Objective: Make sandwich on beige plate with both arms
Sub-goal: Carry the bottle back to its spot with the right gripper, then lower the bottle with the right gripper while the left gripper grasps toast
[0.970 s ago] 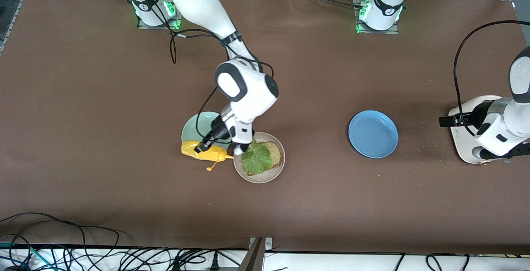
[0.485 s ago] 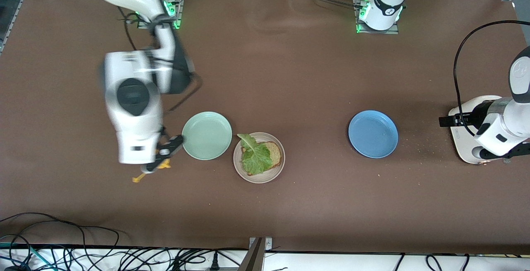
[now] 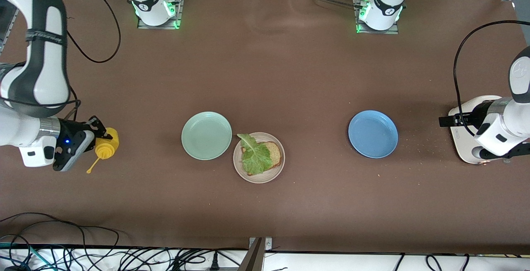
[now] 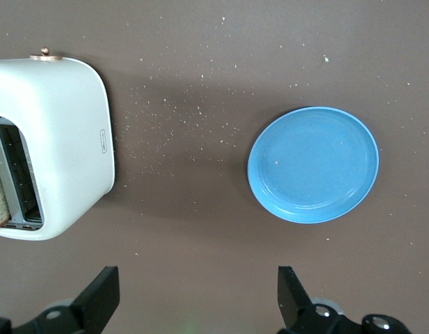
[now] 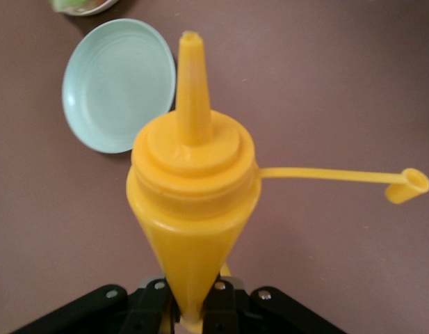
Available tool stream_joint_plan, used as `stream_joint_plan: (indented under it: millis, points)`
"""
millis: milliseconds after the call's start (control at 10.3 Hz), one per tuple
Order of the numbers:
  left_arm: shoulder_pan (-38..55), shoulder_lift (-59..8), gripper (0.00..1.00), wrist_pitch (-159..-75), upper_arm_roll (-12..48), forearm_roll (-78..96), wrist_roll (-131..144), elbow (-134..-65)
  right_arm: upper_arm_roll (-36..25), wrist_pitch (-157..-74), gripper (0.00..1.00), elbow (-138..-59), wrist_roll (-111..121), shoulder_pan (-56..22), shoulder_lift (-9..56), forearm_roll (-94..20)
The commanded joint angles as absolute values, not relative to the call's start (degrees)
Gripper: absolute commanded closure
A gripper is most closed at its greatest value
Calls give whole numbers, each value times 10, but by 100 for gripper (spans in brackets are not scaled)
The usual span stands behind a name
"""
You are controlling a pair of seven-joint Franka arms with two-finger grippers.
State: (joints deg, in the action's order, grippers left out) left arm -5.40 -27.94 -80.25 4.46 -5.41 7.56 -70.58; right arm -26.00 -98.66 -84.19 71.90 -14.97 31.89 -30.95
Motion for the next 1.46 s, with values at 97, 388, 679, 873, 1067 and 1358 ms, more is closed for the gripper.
stream_joint_plan:
  millis: [97, 388, 679, 873, 1067, 1358]
  points:
    - [-55, -270, 0, -797, 47, -71, 69, -712, -244, -996, 100, -975, 927, -92, 286, -431]
    - [-55, -270, 0, -797, 46, -71, 69, -712, -243, -996, 100, -999, 1103, -69, 306, -448]
    - [-61, -268, 0, -797, 40, -71, 65, -710, -243, -1000, 100, -1021, 1227, -60, 342, -490]
    - [-79, -267, 0, -798, 34, -113, 28, -708, -243, -993, 100, -1021, 1298, -48, 372, -544]
    - [-121, -267, 0, -802, 34, -134, -38, -708, -243, -993, 100, -1021, 1327, -44, 388, -553]
    - [-185, -269, 0, -834, 35, -133, -138, -719, -240, -994, 100, -1021, 1335, -44, 398, -559]
